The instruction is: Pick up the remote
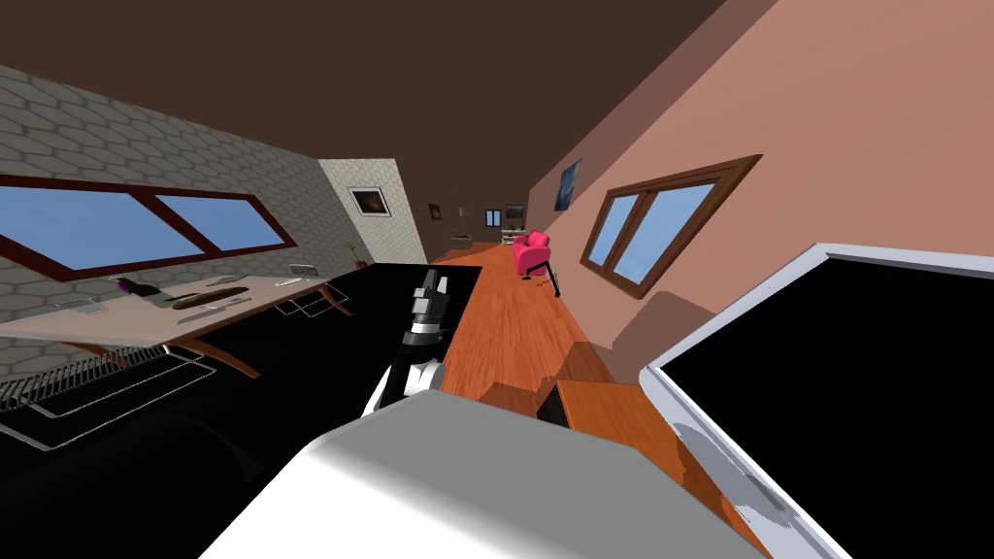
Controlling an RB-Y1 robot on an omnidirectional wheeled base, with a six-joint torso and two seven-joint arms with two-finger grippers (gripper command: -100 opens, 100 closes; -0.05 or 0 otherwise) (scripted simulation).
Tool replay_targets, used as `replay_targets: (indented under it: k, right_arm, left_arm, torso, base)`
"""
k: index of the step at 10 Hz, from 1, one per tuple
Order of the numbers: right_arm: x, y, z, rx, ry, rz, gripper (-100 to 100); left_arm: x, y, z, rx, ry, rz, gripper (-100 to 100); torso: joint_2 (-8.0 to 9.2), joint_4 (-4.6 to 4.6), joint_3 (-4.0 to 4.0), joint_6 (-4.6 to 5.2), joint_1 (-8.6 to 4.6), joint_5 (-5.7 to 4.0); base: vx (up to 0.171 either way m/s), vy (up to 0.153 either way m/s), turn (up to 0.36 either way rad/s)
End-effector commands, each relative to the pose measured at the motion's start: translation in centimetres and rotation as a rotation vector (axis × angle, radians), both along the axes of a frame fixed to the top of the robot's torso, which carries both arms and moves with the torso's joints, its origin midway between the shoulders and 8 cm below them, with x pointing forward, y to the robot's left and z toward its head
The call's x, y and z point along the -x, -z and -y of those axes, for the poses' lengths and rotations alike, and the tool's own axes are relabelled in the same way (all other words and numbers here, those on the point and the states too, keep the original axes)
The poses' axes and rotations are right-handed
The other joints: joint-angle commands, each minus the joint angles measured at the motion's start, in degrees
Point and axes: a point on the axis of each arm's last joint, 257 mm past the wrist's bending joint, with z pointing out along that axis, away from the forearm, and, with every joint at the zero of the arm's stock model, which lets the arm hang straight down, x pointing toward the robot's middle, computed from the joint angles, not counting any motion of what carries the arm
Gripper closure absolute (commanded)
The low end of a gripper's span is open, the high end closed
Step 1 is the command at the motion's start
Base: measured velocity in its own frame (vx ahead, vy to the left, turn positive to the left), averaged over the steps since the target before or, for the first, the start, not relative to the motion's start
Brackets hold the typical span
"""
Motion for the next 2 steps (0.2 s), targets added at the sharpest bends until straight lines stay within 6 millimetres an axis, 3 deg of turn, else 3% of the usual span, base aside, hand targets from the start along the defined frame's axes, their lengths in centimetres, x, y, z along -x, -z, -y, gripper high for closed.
replay_targets:
  k: [1, 2]
  right_arm:
    - [0.00, 0.00, 0.00, 0.000, 0.000, 0.000, 100]
    - [-0.03, -0.11, 0.05, -0.001, 0.002, 0.000, 0]
  left_arm:
    - [0.00, 0.00, 0.00, 0.000, 0.000, 0.000, 0]
    - [0.00, 0.00, 0.00, 0.000, 0.000, 0.000, 0]
  torso:
    - [0.00, 0.00, 0.00, 0.00, 0.00, 0.00]
    - [0.00, -0.01, -0.01, 0.01, 0.00, -0.03]
  base:
    - [0.000, 0.000, 0.000]
    - [0.000, 0.000, 0.000]
